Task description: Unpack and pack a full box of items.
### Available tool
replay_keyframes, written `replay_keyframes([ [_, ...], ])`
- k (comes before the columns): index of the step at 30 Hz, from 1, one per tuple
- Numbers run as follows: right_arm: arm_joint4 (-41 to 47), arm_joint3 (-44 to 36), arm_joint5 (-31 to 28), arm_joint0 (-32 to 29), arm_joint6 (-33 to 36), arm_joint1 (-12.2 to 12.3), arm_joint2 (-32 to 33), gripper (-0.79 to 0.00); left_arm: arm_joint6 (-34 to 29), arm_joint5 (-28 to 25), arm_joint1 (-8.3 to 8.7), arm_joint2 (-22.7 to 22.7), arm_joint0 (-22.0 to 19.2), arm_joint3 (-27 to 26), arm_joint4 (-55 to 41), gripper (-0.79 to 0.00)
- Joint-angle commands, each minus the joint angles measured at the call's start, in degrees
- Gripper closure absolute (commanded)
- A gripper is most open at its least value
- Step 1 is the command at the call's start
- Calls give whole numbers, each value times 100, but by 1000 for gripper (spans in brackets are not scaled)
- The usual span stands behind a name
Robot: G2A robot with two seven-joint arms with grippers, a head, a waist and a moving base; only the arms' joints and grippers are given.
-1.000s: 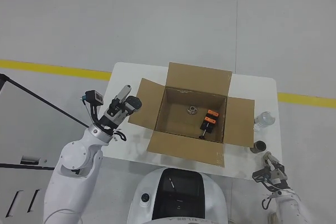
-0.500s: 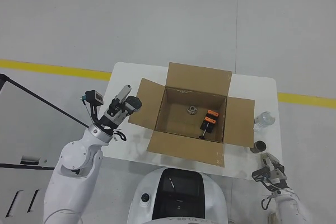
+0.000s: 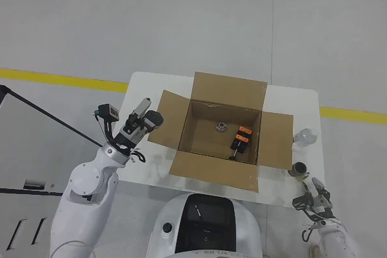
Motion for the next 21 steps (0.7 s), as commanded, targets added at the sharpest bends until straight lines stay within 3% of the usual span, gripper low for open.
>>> replay_keyframes([
  [1,99,-169,-70,-156,-61,29,92,-314,0,0,0,0,0,0,0,-785],
  [9,664,-1065,-340,-863,-113,155,701,-332,0,0,0,0,0,0,0,-785],
  [16,1405,-2475,-845,-1440,114,259,1551,-339,0,0,0,0,0,0,0,-785],
  [21,1171,-2765,-773,-1452,485,247,1428,-342,0,0,0,0,0,0,0,-785],
])
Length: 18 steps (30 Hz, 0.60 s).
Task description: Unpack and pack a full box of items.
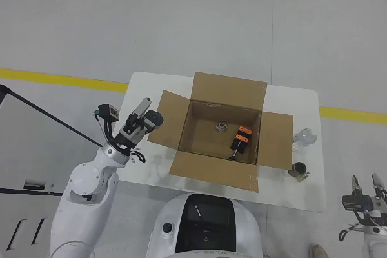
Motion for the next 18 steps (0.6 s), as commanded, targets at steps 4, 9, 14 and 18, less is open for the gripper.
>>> replay_keyframes([
  [4,684,-754,-66,19,-179,-58,-50,-345,0,0,0,0,0,0,0,-785],
  [9,1015,-2349,-136,142,330,-100,-179,-351,0,0,0,0,0,0,0,-785],
  [14,747,-3575,-376,612,1075,-126,-892,-354,0,0,0,0,0,0,0,-785],
  [18,733,-4061,-715,1151,1938,-187,-1967,-357,0,0,0,0,0,0,0,-785],
])
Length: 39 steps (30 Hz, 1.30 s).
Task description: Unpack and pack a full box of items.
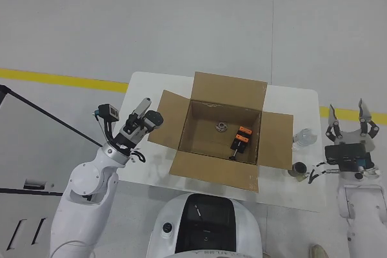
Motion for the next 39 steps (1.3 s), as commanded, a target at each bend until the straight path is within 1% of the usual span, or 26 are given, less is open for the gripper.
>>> replay_keyframes([
  [1,73,-122,-229,327,537,-41,-706,-357,0,0,0,0,0,0,0,-785],
  [3,169,-44,-352,667,1149,-94,-1280,-357,0,0,0,0,0,0,0,-785],
  [5,493,135,-580,987,1710,-146,-1727,-354,0,0,0,0,0,0,0,-785],
  [6,465,210,-610,1109,1894,-159,-1843,-388,0,0,0,0,0,0,0,-785],
  [7,280,205,-502,1168,1881,-157,-1835,-573,0,0,0,0,0,0,0,-785],
  [8,195,194,-460,1159,1832,-153,-1818,-662,0,0,0,0,0,0,0,-785],
  [18,195,194,-460,1159,1832,-153,-1818,-662,0,0,0,0,0,0,0,-785],
  [19,508,255,-517,1030,1844,-160,-1808,-785,0,0,0,0,0,0,0,-785],
  [21,1491,127,-766,593,1849,-153,-1505,-785,0,0,0,0,0,0,0,-785],
  [22,1847,48,-1012,425,1979,-140,-1378,-708,0,0,0,0,0,0,0,-785],
  [23,2097,-2,-1352,318,2283,-122,-1320,-628,0,0,0,0,0,0,0,-785],
  [24,2288,-30,-1742,297,2696,-100,-1301,-594,0,0,0,0,0,0,0,-785],
  [25,2597,-40,-2171,300,3132,-88,-1384,-631,0,0,0,0,0,0,0,-785],
  [26,3044,32,-2387,365,3581,-87,-1419,-785,0,0,0,0,0,0,0,-785],
  [28,3741,241,-2674,624,4310,-83,-1493,-785,0,0,0,0,0,0,0,-785],
  [30,4320,480,-2891,917,4799,-79,-1561,-785,0,0,0,0,0,0,0,-785],
  [31,4483,581,-2933,1061,4996,-77,-1602,-785,0,0,0,0,0,0,0,-785],
  [33,4680,788,-2632,1312,5184,-87,-1597,-785,0,0,0,0,0,0,0,-785],
  [34,4619,770,-2454,1408,5173,-92,-1604,-785,0,0,0,0,0,0,0,-785],
  [36,4602,627,-2130,1441,4825,-110,-1589,-785,0,0,0,0,0,0,0,-785],
  [38,4333,453,-1949,1331,4369,-89,-1297,-776,0,0,0,0,0,0,0,-785],
  [39,4461,419,-1849,1156,4180,-81,-1098,-708,0,0,0,0,0,0,0,-785],
])
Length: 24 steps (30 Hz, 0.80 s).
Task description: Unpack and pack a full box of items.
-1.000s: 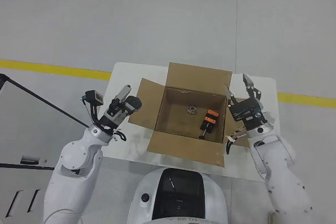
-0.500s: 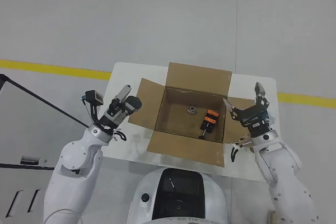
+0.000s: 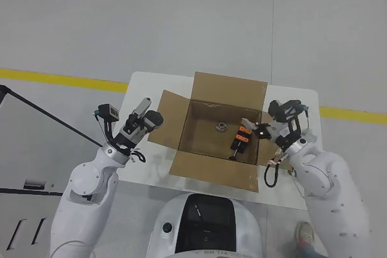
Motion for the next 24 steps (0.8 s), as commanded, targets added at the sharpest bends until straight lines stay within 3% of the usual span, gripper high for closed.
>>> replay_keyframes([
  [1,331,-74,213,-376,-421,17,490,-677,0,0,0,0,0,0,0,-785],
  [4,1759,-339,250,-1142,-910,-4,1073,-628,0,0,0,0,0,0,0,-785],
  [8,4758,-271,-17,-2126,-1077,-71,1553,-659,0,0,0,0,0,0,0,-785],
  [9,4726,-260,13,-2291,-916,-56,1697,-785,0,0,0,0,0,0,0,-785],
  [10,4064,-354,50,-2358,-790,-23,1860,-785,0,0,0,0,0,0,0,-785],
  [18,4064,-354,50,-2358,-790,-23,1860,-785,0,0,0,0,0,0,0,-785],
  [19,4536,-65,331,-2399,-893,-51,1831,-785,0,0,0,0,0,0,0,-785],
  [20,5239,151,712,-2363,-978,-87,1787,-782,0,0,0,0,0,0,0,-785],
  [21,5554,219,1034,-2303,-785,-89,1775,-723,0,0,0,0,0,0,0,-785],
  [24,5567,452,1355,-2276,-312,-55,1889,-616,0,0,0,0,0,0,0,-785],
])
